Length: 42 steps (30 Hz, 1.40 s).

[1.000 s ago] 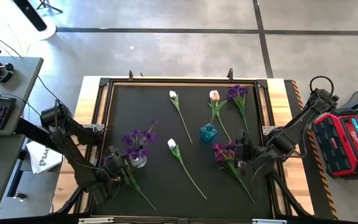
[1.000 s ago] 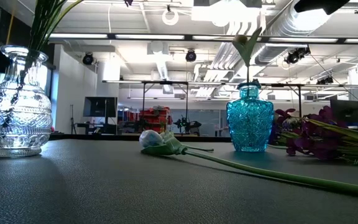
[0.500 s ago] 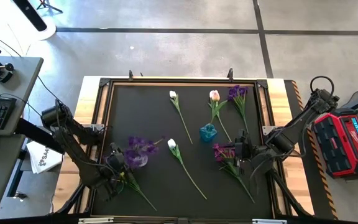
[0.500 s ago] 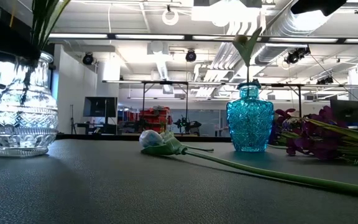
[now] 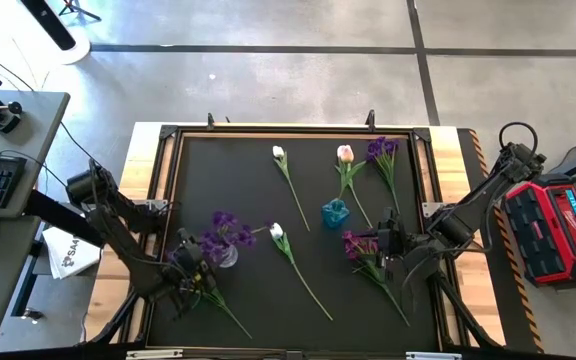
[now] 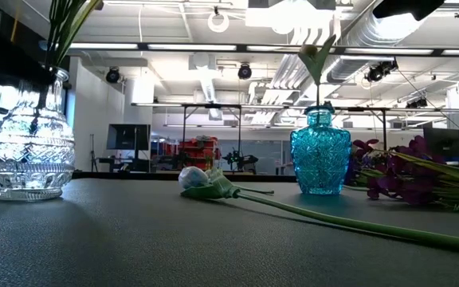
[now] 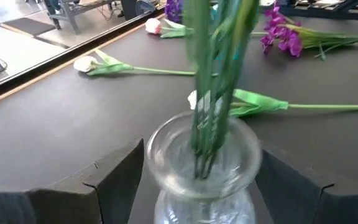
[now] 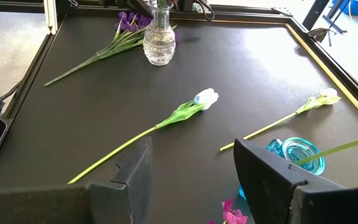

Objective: Sort flowers into vase by color
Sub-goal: Move the transparent flower vase to the top left of the table

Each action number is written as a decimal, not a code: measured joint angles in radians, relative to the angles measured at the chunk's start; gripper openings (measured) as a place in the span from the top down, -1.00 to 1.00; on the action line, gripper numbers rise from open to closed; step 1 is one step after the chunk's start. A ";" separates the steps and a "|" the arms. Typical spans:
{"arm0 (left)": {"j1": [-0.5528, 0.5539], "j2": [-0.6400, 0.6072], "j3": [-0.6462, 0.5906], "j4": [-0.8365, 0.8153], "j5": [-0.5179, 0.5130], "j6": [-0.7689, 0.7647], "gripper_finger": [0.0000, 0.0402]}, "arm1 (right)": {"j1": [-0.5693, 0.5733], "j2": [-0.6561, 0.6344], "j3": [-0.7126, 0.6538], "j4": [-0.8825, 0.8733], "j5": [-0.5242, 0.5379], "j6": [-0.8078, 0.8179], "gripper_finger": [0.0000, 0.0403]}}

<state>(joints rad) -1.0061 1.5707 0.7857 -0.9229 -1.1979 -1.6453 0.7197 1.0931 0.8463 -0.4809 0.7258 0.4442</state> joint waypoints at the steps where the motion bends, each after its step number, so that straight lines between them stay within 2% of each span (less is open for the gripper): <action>1: 0.000 0.000 -0.017 0.026 0.001 0.001 -0.38 | 0.000 0.000 0.000 0.000 0.000 0.000 0.04; 10: 0.000 0.000 -0.072 0.115 -0.010 0.028 -0.34 | 0.000 0.000 0.000 0.000 0.000 0.000 0.04; 22: 0.000 0.000 -0.072 0.117 -0.022 0.033 0.24 | 0.000 0.000 0.000 0.000 0.000 0.000 0.04; 28: 0.012 0.000 -0.072 0.114 -0.086 0.036 0.31 | 0.000 0.000 0.000 0.000 0.000 0.000 0.04; 32: 0.068 0.000 -0.072 0.097 -0.154 0.044 0.31 | 0.000 0.000 0.000 0.000 0.000 -0.001 0.04; 36: 0.161 0.000 -0.097 0.053 -0.177 0.042 0.31 | 0.000 0.000 0.000 0.000 0.000 -0.010 0.04; 39: 0.249 0.000 -0.149 0.030 -0.252 -0.077 0.31 | 0.000 0.000 0.000 0.000 0.001 -0.026 0.04; 42: 0.342 -0.016 -0.208 -0.032 -0.257 -0.194 0.31 | 0.000 0.000 0.000 0.000 0.005 -0.034 0.04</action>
<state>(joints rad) -0.6638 1.5550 0.5774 -0.9548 -1.4548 -1.8389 0.7197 1.0931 0.8463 -0.4808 0.7307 0.4106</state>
